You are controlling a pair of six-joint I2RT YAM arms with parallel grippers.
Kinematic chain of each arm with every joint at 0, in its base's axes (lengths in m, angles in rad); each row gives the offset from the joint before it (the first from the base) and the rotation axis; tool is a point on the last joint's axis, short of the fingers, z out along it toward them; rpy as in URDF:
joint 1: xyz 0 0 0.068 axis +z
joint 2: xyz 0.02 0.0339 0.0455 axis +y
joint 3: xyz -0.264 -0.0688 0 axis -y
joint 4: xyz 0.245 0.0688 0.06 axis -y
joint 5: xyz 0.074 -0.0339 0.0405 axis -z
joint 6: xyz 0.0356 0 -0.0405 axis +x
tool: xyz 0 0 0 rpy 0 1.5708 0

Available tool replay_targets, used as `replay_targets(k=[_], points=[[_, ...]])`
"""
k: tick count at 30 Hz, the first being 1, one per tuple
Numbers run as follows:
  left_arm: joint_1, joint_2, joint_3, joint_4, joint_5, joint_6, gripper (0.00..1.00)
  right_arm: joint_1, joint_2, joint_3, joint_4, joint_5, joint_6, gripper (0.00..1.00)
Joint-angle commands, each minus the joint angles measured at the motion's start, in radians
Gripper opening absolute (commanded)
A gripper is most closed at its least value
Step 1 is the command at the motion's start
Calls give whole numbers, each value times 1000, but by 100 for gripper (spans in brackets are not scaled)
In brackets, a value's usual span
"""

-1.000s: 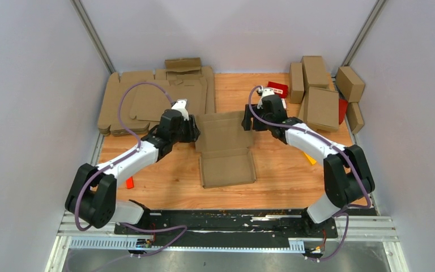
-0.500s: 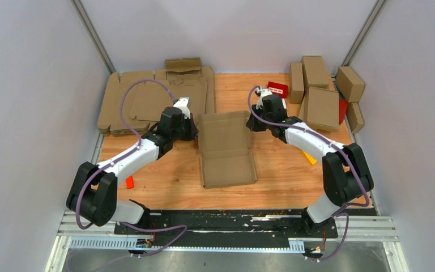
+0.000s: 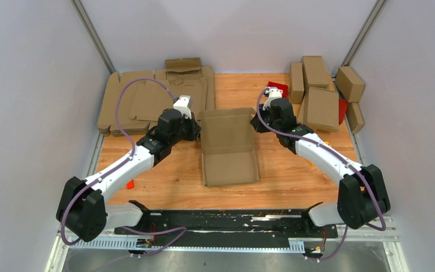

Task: Fold the paper box

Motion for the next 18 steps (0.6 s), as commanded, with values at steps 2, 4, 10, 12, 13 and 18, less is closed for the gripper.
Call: replay_targets(k=[2,4,10,12,13,18], points=[[-27,-23,-3,25,-8,6,0,17,-87,-78,138,21,19,0],[-35,-24,-8,59,-7,13,0,22,-101,-107,185,31,13,0],[-66,-14,-39,198,-82,58,0,31,-92,-129,249,158,4,0],[-69,10,-31,241,-88,78,0,32,-85,-120,254,223,15,0],[-69,31,-25,264,-92,84,0,32,-86,-121,267,248,17,0],[-70,132,-37,481,-47,102,0,32,-102,-202,460,360,-24,0]])
